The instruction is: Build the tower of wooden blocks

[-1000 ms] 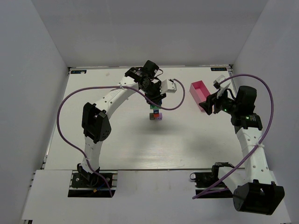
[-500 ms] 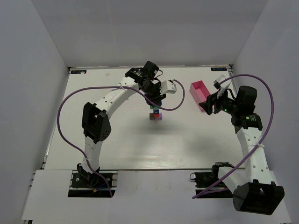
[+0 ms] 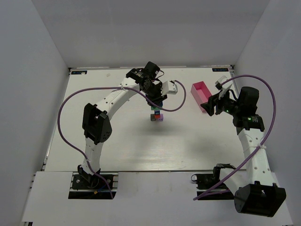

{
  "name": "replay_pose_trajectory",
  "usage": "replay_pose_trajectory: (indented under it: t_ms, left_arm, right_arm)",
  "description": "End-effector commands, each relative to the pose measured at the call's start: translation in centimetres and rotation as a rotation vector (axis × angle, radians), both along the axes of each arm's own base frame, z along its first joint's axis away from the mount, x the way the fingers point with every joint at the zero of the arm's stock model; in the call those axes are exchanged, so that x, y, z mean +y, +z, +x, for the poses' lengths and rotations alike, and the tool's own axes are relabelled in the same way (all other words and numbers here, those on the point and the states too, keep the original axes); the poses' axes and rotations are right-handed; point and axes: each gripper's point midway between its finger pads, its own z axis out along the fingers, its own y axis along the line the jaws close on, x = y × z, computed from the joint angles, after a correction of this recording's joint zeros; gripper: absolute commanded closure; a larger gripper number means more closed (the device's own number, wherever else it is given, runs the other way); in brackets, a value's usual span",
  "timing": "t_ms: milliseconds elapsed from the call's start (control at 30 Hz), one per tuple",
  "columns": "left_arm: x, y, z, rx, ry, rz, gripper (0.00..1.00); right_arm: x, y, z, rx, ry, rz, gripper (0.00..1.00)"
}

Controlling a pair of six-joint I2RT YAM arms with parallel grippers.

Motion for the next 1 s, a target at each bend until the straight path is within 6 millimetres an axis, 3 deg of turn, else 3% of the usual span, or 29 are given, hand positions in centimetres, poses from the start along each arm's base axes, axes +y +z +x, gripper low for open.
replay_pose_trajectory:
  t_ms: [0,967]
  left_arm:
    - [0.15,1.62,-0.07,-0.025,0.000,-0.033,0.69]
    - [0.15,1.62,-0.07,-0.025,0.000,-0.033,0.63]
  right_arm:
    - [0.03,0.28,-0.15,-0.011,0.010,0.007,0.38]
    - [0.03,0.41,-0.22,-0.014,0.012,0.008,0.38]
